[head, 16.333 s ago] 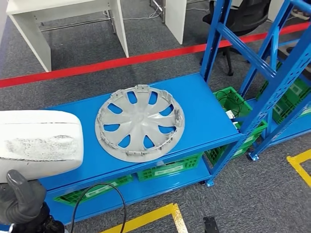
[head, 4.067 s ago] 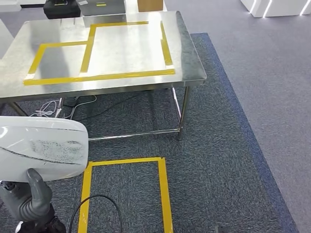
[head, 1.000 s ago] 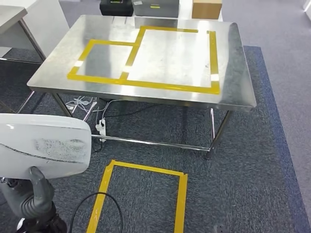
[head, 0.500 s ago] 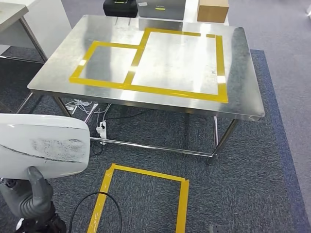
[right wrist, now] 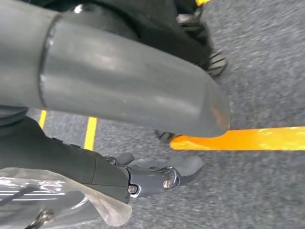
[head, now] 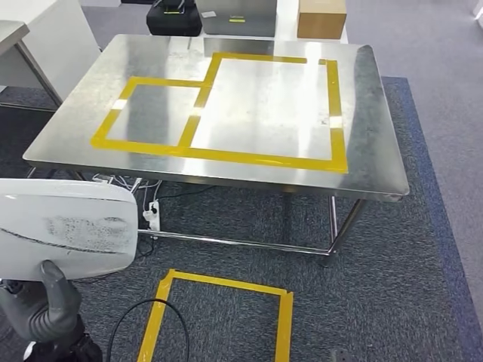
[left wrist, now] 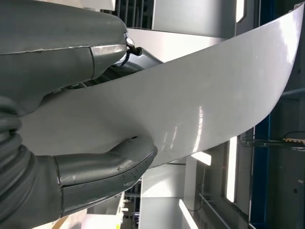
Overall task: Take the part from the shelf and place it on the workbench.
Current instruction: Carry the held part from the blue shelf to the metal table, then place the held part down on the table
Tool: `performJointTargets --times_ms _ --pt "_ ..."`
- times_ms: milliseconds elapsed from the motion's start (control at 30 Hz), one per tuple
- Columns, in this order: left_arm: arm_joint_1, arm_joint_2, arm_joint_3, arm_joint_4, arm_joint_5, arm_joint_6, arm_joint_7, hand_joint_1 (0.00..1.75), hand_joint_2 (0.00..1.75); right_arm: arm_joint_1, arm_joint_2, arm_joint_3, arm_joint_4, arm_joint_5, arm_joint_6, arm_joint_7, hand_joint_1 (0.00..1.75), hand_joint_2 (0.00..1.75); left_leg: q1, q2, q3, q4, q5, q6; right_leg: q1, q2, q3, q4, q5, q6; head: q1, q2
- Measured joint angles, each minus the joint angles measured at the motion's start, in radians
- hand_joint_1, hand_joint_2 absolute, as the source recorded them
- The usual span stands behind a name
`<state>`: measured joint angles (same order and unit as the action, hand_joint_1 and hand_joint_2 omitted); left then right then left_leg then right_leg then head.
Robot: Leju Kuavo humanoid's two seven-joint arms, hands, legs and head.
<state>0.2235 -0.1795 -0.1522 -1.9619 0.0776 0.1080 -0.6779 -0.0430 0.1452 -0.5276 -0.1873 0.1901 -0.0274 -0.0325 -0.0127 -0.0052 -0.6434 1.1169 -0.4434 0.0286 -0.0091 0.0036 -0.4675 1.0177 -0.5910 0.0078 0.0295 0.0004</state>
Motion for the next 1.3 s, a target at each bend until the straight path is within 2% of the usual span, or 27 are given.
performJointTargets --times_ms 67,100,167,233,300,333,367,400,467,500,533,600,667,733,800,833,867,900,933,967,1000,1033,1067,1167,1200,1233,1300 --pt "0.0 -0.001 0.0 0.001 0.0 0.0 0.0 1.75 1.75 -0.003 0.001 -0.001 0.002 0.0 0.002 0.002 0.0 0.0 -0.008 0.003 0.017 -0.038 -0.015 0.016 -0.001 -0.004 0.009 -0.007 -0.002 0.011 -0.003 0.0" --pt "-0.001 -0.001 0.0 0.001 0.001 0.0 0.0 1.75 1.75 -0.004 0.001 -0.001 0.001 0.0 0.002 0.002 0.0 0.0 -0.006 0.002 0.028 -0.059 -0.023 0.02 -0.001 -0.006 0.011 -0.007 0.002 0.017 -0.004 0.0" --pt "0.0 -0.003 -0.001 0.001 0.001 0.0 0.0 1.75 1.75 -0.006 0.001 -0.001 0.001 0.0 0.004 0.002 0.0 0.0 0.0 0.001 0.056 -0.096 -0.034 0.023 -0.001 -0.007 -0.001 0.023 0.009 0.026 -0.001 0.0" --pt "0.0 -0.004 -0.001 0.001 0.002 0.0 0.0 1.75 1.75 -0.008 0.001 -0.001 0.001 0.001 0.006 0.002 0.0 0.0 0.005 0.0 0.082 -0.116 -0.039 0.024 -0.001 -0.005 -0.062 0.112 -0.008 0.031 0.002 0.0" --pt "-0.001 -0.005 -0.002 0.001 0.003 0.0 0.0 1.75 1.75 -0.008 0.001 -0.001 0.001 0.002 0.009 0.003 0.0 0.0 0.008 -0.001 0.1 -0.12 -0.054 0.023 -0.002 -0.004 -0.149 0.217 -0.052 0.037 0.004 0.0" --pt "-0.001 -0.005 -0.002 0.001 0.003 0.0 0.0 1.75 1.75 -0.006 0.0 -0.001 0.001 0.002 0.009 0.005 0.0 0.0 0.009 -0.001 0.112 -0.12 -0.065 0.022 -0.003 -0.004 -0.184 0.244 -0.068 0.041 0.004 0.0" --pt "0.0 -0.005 -0.002 0.001 0.003 0.0 0.0 1.75 1.75 -0.003 0.0 -0.001 0.001 0.003 0.009 0.007 0.0 0.0 0.011 -0.002 0.127 -0.12 -0.076 0.019 -0.004 -0.004 -0.203 0.241 -0.065 0.045 0.005 0.0" --pt "0.0 -0.005 -0.002 0.001 0.003 0.0 0.0 1.75 1.75 0.0 -0.001 -0.002 0.002 0.004 0.009 0.008 0.0 0.0 0.013 -0.003 0.145 -0.12 -0.089 0.015 -0.005 -0.005 -0.209 0.208 -0.039 0.049 0.005 0.0" --pt "0.0 -0.006 -0.001 0.002 0.005 0.0 0.0 1.75 1.75 0.004 -0.002 -0.002 0.002 0.006 0.009 0.01 0.0 0.0 0.016 -0.004 0.181 -0.119 -0.118 0.004 -0.009 -0.008 -0.2 0.104 0.061 0.055 0.004 0.0" --pt "-0.001 -0.006 -0.001 0.002 0.006 0.0 0.0 1.75 1.75 0.005 -0.002 -0.002 0.003 0.007 0.008 0.012 0.0 0.0 0.016 -0.004 0.193 -0.117 -0.132 -0.002 -0.009 -0.01 -0.194 0.064 0.093 0.051 0.003 0.0" --pt "-0.001 -0.006 -0.001 0.003 0.007 0.0 0.0 1.75 1.75 0.006 -0.002 -0.002 0.004 0.008 0.007 0.013 0.0 0.0 0.015 -0.003 0.2 -0.116 -0.143 -0.008 -0.009 -0.011 -0.188 0.045 0.115 0.043 0.002 0.0" --pt "-0.002 -0.006 -0.001 0.004 0.008 0.0 0.0 1.75 1.75 0.004 -0.001 -0.002 0.004 0.01 0.006 0.016 0.0 0.0 0.014 -0.003 0.207 -0.113 -0.153 -0.018 -0.006 -0.011 -0.177 0.043 0.108 0.019 -0.001 0.0" --pt "-0.003 -0.006 -0.001 0.004 0.008 0.001 0.0 1.75 1.75 0.004 -0.002 -0.002 0.003 0.012 0.006 0.018 0.0 0.0 0.015 -0.001 0.19 -0.067 -0.143 -0.026 -0.007 -0.008 -0.159 0.039 0.106 0.006 -0.003 0.0" --pt "-0.004 -0.006 -0.001 0.004 0.008 0.001 0.0 1.75 1.75 0.003 -0.002 -0.003 0.003 0.013 0.006 0.019 0.0 0.0 0.017 0.0 0.12 0.049 -0.144 -0.036 -0.01 -0.007 -0.138 0.032 0.094 -0.003 -0.003 0.0" --pt "-0.004 -0.006 0.0 0.004 0.008 0.001 0.0 1.75 1.75 0.002 -0.001 -0.003 0.003 0.014 0.006 0.019 0.0 0.0 0.018 0.0 0.032 0.164 -0.195 -0.041 -0.01 -0.005 -0.114 0.028 0.076 -0.007 -0.003 0.0" --pt "-0.004 -0.005 0.0 0.004 0.008 0.001 0.0 1.75 1.75 0.002 -0.001 -0.003 0.003 0.014 0.006 0.019 0.0 0.0 0.018 0.0 -0.001 0.193 -0.223 -0.04 -0.009 -0.004 -0.101 0.028 0.065 -0.007 -0.003 0.0" --pt "-0.004 -0.005 0.0 0.004 0.008 0.001 0.0 1.75 1.75 0.002 -0.001 -0.003 0.003 0.014 0.006 0.019 0.0 0.0 0.017 0.0 -0.022 0.194 -0.232 -0.038 -0.009 -0.002 -0.085 0.027 0.054 -0.006 -0.003 0.0" --pt "-0.004 -0.005 0.0 0.004 0.008 0.001 0.0 1.75 1.75 0.002 -0.001 -0.003 0.003 0.015 0.006 0.019 0.0 0.0 0.016 0.0 -0.03 0.169 -0.218 -0.033 -0.008 0.0 -0.068 0.027 0.042 -0.006 -0.003 0.0" --pt "-0.004 -0.005 0.0 0.004 0.008 0.001 0.0 1.75 1.75 0.002 -0.001 -0.003 0.003 0.015 0.006 0.02 0.0 0.0 0.013 0.0 -0.028 0.122 -0.177 -0.025 -0.007 0.002 -0.052 0.026 0.031 -0.005 -0.003 0.0" --pt "-0.004 -0.004 0.0 0.004 0.008 0.001 0.0 1.75 1.75 0.003 -0.001 -0.003 0.003 0.016 0.005 0.023 0.0 0.0 0.008 0.001 -0.023 0.061 -0.114 -0.014 -0.007 0.002 -0.041 0.024 0.02 -0.004 -0.004 0.0" --pt "-0.004 -0.004 0.0 0.004 0.008 0.001 0.0 1.75 1.75 0.004 0.0 -0.003 0.004 0.018 0.004 0.027 0.0 0.0 0.002 0.002 -0.02 0.016 -0.068 -0.003 -0.006 0.003 -0.03 0.023 0.01 -0.001 -0.003 0.0" --pt "-0.004 -0.004 0.0 0.004 0.008 0.0 0.0 1.75 1.75 0.003 0.001 -0.004 0.005 0.019 0.003 0.031 0.0 0.0 -0.003 0.002 -0.016 -0.021 -0.033 0.004 -0.005 0.003 -0.025 0.02 0.001 0.003 -0.004 0.0" --pt "-0.004 -0.004 0.0 0.004 0.009 -0.001 0.0 1.75 1.75 0.002 0.002 -0.004 0.006 0.021 0.002 0.037 0.0 0.0 -0.008 0.001 -0.013 -0.04 -0.014 0.009 -0.005 0.003 -0.022 0.014 -0.004 0.007 -0.004 0.0" --pt "-0.007 -0.005 -0.002 0.005 0.011 -0.002 0.0 1.75 1.75 -0.004 0.003 -0.004 0.005 0.024 0.001 0.045 0.0 0.0 -0.003 -0.001 0.007 -0.066 -0.009 0.01 -0.003 0.001 -0.004 -0.003 -0.014 0.022 -0.007 0.0" --pt "-0.009 -0.006 -0.002 0.005 0.01 -0.001 0.0 1.75 1.75 -0.006 0.003 -0.005 0.005 0.024 0.001 0.045 0.0 0.0 0.0 -0.001 0.016 -0.075 -0.01 0.013 -0.002 0.0 -0.01 0.012 -0.024 0.027 -0.006 0.0" --pt "-0.011 -0.006 -0.003 0.006 0.009 0.002 0.0 1.75 1.75 -0.008 0.003 -0.005 0.005 0.024 0.001 0.045 0.0 0.0 0.004 0.0 0.025 -0.083 -0.013 0.017 -0.002 0.0 -0.031 0.052 -0.041 0.031 -0.005 0.0" --pt "-0.014 -0.006 -0.004 0.008 -0.003 0.02 0.0 1.75 1.75 -0.01 0.003 -0.006 0.005 0.024 0.002 0.045 0.0 0.0 0.004 0.001 0.035 -0.086 -0.023 0.023 -0.002 -0.001 -0.118 0.183 -0.079 0.039 -0.005 0.0"
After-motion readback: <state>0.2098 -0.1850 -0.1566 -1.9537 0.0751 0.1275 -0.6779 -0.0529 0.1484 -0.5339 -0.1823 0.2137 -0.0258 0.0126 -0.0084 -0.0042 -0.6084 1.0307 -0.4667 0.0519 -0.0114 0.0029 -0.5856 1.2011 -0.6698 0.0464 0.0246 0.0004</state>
